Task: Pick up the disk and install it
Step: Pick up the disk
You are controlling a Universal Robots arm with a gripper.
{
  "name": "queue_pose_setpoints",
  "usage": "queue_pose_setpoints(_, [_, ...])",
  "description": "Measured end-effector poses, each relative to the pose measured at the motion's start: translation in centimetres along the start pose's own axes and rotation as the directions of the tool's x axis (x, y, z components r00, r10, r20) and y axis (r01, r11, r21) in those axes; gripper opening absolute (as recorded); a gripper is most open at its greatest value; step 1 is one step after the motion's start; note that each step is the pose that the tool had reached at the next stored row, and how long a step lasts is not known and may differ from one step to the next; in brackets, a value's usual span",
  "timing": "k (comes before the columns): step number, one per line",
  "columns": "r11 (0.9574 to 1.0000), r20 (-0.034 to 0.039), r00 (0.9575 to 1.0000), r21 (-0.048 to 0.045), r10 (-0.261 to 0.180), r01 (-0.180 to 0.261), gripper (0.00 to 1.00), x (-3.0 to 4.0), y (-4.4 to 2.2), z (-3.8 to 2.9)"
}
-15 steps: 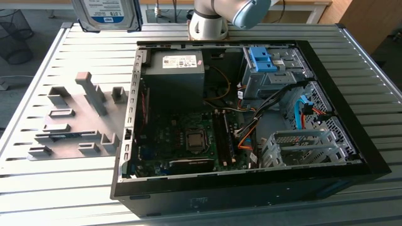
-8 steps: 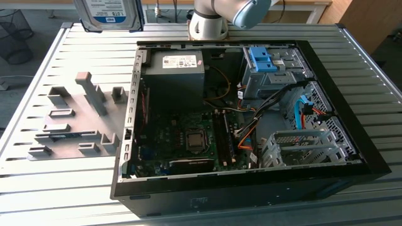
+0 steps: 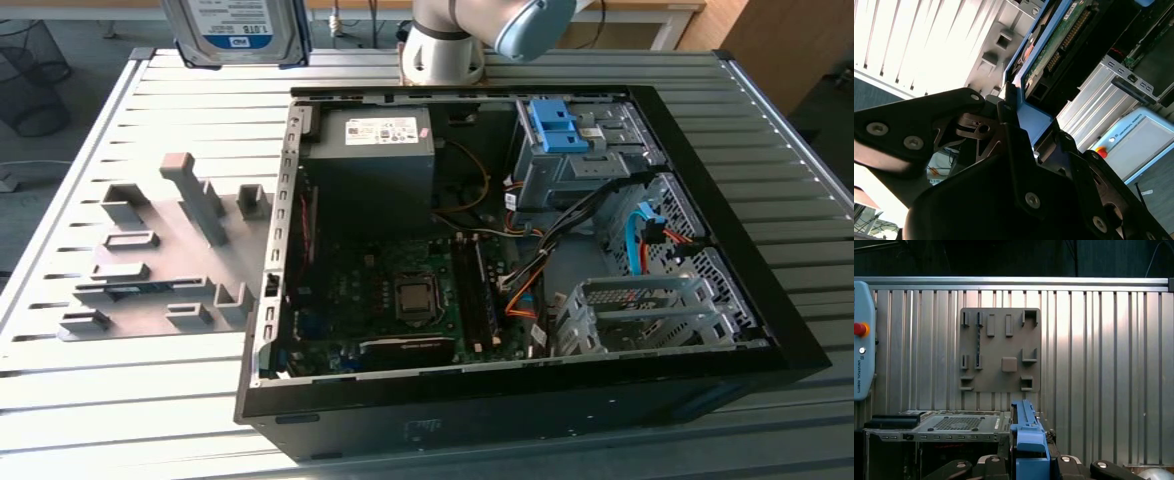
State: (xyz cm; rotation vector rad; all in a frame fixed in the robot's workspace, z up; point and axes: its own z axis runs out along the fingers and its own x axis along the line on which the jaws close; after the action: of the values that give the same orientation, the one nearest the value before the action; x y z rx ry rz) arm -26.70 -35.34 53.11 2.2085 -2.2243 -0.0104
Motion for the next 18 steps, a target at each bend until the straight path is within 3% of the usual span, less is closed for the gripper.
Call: queue_pose_setpoints(18, [1.0000, 0.0000, 1.0000, -0.0001, 0.000, 0.000, 0.37, 0.00, -0.54, -0.01])
